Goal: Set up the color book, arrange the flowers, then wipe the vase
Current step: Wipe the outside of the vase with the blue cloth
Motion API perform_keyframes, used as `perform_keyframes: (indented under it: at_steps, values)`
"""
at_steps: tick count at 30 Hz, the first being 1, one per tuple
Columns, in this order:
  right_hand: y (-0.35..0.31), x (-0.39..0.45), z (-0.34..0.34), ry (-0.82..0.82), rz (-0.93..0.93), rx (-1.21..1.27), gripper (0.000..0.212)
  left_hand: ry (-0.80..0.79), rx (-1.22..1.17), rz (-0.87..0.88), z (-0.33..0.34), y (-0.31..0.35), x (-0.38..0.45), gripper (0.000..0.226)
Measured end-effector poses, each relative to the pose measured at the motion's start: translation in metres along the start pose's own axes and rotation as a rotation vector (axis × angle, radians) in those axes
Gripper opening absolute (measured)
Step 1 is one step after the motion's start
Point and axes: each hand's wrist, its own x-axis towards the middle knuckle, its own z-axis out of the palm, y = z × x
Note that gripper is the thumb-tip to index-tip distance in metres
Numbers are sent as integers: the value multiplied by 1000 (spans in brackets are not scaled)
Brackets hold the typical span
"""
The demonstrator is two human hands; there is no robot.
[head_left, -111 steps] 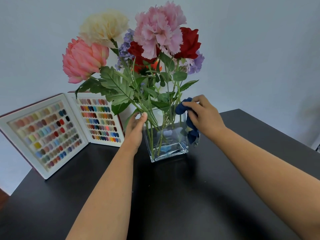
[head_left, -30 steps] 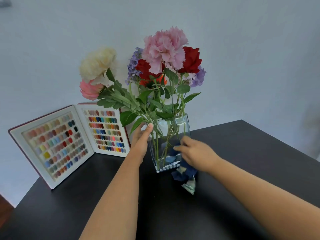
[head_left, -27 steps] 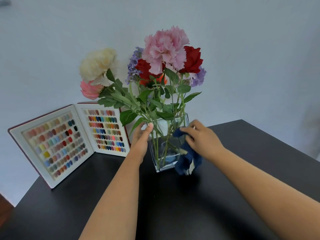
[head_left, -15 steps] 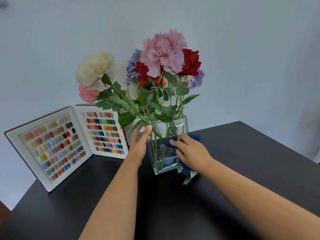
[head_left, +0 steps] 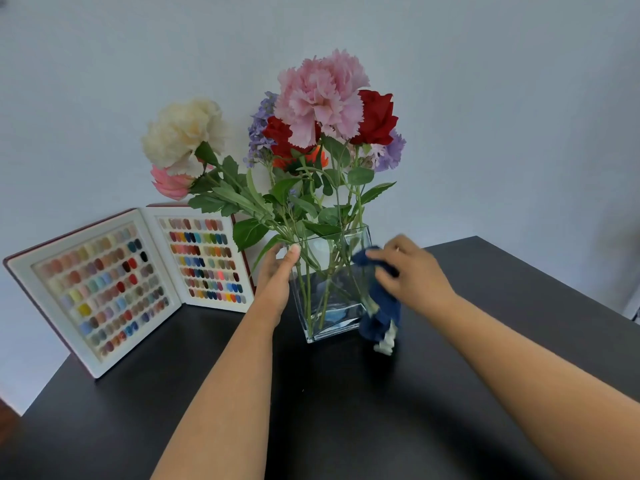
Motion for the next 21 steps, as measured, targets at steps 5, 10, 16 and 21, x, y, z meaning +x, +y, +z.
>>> perform_keyframes:
  at_steps: [5,10,16,21]
  values:
    - [-7,30,5,101,71,38,29,1,-12,-19,-2,-2,0,77]
    - [-9,-3,29,-24,-27,-11,31,1,1,-12,-4,-3,1,76]
    - [-3,-43,37,-206,-197,-166,32,0,2,6,-2,-2,0,77]
    - [-1,-56,43,-469,-218,-327,31,2,30,44,-2,-1,-3,70]
